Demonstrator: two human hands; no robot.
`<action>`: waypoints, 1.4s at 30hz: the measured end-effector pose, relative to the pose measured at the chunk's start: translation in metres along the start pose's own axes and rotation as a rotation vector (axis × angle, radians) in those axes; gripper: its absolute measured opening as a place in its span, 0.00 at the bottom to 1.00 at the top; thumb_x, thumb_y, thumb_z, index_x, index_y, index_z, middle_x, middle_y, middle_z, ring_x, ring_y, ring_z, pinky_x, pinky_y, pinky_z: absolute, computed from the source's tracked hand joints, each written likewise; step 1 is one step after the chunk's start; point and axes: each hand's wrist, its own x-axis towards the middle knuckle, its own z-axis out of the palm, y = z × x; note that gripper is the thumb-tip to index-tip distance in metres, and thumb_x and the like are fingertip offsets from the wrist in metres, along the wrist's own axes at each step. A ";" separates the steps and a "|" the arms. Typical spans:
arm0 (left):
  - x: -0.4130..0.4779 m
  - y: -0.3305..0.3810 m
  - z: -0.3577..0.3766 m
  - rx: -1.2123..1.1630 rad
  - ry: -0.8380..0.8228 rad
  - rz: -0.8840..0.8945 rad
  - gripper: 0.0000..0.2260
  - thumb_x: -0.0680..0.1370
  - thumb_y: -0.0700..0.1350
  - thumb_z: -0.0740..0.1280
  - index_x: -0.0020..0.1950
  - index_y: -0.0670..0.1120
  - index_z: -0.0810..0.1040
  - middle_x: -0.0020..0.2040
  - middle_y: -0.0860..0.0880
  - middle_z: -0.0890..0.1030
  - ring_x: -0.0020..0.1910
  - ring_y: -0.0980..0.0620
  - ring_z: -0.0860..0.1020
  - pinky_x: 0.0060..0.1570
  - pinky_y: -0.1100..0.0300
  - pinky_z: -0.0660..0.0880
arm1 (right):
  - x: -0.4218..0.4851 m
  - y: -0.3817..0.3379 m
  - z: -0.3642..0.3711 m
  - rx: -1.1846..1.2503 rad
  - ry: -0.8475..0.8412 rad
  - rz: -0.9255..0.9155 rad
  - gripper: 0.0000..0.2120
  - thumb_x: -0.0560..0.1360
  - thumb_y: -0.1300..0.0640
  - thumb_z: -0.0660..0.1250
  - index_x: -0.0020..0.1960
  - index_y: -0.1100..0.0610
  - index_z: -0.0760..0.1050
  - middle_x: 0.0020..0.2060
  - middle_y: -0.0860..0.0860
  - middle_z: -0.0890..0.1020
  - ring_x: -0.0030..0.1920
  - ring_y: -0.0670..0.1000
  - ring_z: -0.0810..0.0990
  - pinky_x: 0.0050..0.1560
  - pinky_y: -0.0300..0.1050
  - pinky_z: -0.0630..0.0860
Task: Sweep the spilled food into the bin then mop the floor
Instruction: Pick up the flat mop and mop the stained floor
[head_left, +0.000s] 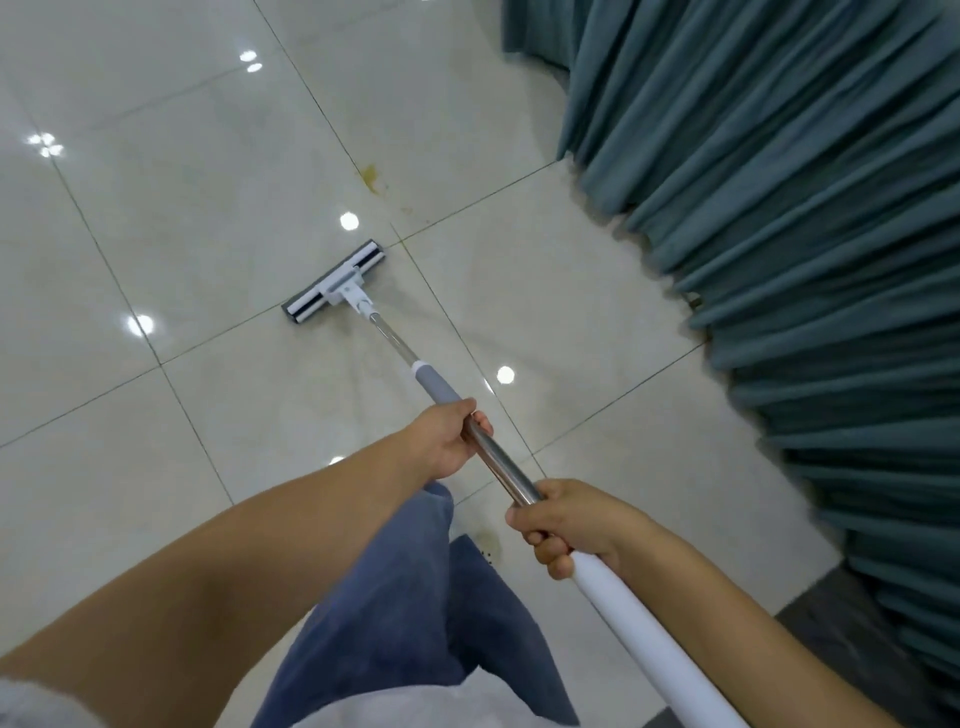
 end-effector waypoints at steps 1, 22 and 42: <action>0.004 0.006 0.002 -0.013 0.010 0.000 0.06 0.81 0.38 0.59 0.44 0.41 0.67 0.31 0.46 0.68 0.28 0.52 0.68 0.27 0.60 0.74 | 0.002 -0.007 -0.002 0.007 0.003 0.001 0.06 0.74 0.61 0.68 0.49 0.59 0.72 0.27 0.52 0.74 0.23 0.45 0.68 0.23 0.35 0.72; 0.149 0.447 0.049 -0.035 0.120 0.247 0.06 0.81 0.39 0.59 0.44 0.42 0.65 0.31 0.48 0.67 0.22 0.54 0.68 0.21 0.67 0.71 | 0.166 -0.446 -0.008 0.152 -0.141 -0.178 0.10 0.77 0.63 0.67 0.39 0.61 0.69 0.29 0.53 0.69 0.18 0.43 0.65 0.18 0.32 0.65; 0.153 0.323 0.127 -0.004 0.105 0.181 0.08 0.80 0.36 0.58 0.42 0.42 0.65 0.28 0.48 0.66 0.18 0.55 0.67 0.20 0.68 0.70 | 0.120 -0.328 -0.093 0.360 -0.163 -0.110 0.05 0.77 0.60 0.67 0.47 0.61 0.71 0.29 0.52 0.73 0.21 0.43 0.68 0.20 0.33 0.69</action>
